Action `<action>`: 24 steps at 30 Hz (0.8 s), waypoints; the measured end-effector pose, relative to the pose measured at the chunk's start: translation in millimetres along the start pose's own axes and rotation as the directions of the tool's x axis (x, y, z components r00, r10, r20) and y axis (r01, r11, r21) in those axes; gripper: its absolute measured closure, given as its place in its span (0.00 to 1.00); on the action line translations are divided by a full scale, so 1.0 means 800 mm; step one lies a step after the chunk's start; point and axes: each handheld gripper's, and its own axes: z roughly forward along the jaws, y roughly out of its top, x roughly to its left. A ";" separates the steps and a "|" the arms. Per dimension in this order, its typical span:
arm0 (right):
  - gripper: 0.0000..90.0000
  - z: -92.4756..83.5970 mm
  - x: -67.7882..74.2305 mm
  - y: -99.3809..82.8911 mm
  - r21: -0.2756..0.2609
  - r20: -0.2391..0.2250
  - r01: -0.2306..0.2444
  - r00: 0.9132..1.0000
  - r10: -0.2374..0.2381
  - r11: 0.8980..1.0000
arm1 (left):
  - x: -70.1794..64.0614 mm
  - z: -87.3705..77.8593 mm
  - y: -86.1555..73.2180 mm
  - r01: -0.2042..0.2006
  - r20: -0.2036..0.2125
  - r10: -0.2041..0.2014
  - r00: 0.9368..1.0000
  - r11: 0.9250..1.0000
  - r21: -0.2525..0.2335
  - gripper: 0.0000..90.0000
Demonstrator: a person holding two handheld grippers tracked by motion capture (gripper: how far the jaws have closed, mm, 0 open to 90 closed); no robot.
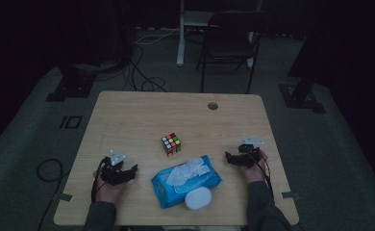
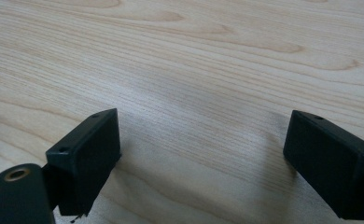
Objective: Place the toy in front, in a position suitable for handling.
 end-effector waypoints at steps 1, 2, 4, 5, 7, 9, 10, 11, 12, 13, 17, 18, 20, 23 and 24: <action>0.12 0.000 0.000 0.000 -0.001 0.001 -0.002 1.000 0.002 1.000 | -0.001 0.000 0.000 -0.005 0.005 0.005 1.000 1.000 0.003 0.32; 0.12 0.000 0.000 0.000 -0.001 0.001 -0.002 1.000 0.002 1.000 | -0.001 0.000 0.000 -0.005 0.005 0.005 1.000 1.000 0.003 0.32; 0.12 0.000 0.001 -0.001 -0.002 0.006 -0.005 1.000 0.005 1.000 | -0.002 -0.001 -0.001 -0.003 0.004 0.003 1.000 1.000 0.002 0.32; 0.12 0.000 0.001 -0.001 -0.002 0.006 -0.004 1.000 0.005 1.000 | -0.002 -0.001 -0.001 -0.003 0.003 0.003 1.000 1.000 0.003 0.32; 0.12 0.000 0.001 0.000 -0.002 0.006 -0.005 1.000 0.005 1.000 | -0.003 -0.004 -0.002 -0.001 0.000 0.001 1.000 1.000 0.008 0.32; 0.12 0.000 0.001 0.000 -0.002 0.006 -0.005 1.000 0.005 1.000 | -0.002 -0.006 -0.003 0.007 0.006 -0.007 1.000 1.000 0.012 0.32; 0.12 0.000 0.001 0.000 -0.002 0.006 -0.005 1.000 0.005 1.000 | -0.002 -0.006 -0.003 0.007 0.006 -0.007 1.000 1.000 0.012 0.35; 0.12 0.000 0.001 0.000 -0.002 0.006 -0.005 1.000 0.005 1.000 | -0.001 -0.008 -0.004 0.016 0.008 -0.016 1.000 1.000 0.011 0.37; 0.12 0.000 0.001 0.000 -0.002 0.006 -0.005 1.000 0.005 1.000 | 0.000 -0.009 -0.005 0.024 0.012 -0.024 1.000 1.000 0.010 0.37; 0.12 0.000 0.001 0.000 -0.002 0.005 -0.005 1.000 0.005 1.000 | 0.001 -0.011 -0.005 0.032 0.014 -0.032 0.999 0.999 0.010 0.37; 0.12 0.000 0.001 0.000 -0.002 0.005 -0.005 1.000 0.005 1.000 | -0.002 -0.020 -0.003 0.026 0.017 -0.026 1.000 1.000 -0.011 0.38; 0.12 0.000 0.001 0.000 -0.002 0.005 -0.004 1.000 0.004 1.000 | -0.004 -0.024 -0.003 0.022 0.019 -0.022 1.000 1.000 -0.018 0.37; 0.12 0.000 0.001 0.000 -0.002 0.005 -0.004 1.000 0.004 1.000 | -0.008 -0.030 -0.001 0.018 0.027 -0.017 0.999 0.999 -0.033 0.37; 0.12 0.000 0.001 0.000 -0.002 0.005 -0.004 1.000 0.004 1.000 | -0.013 -0.034 0.001 0.005 0.032 -0.003 0.999 0.999 -0.041 0.37; 0.12 0.000 0.001 0.000 -0.002 0.005 -0.004 1.000 0.004 1.000 | -0.016 -0.036 0.002 -0.002 0.034 0.003 0.999 0.999 -0.044 0.37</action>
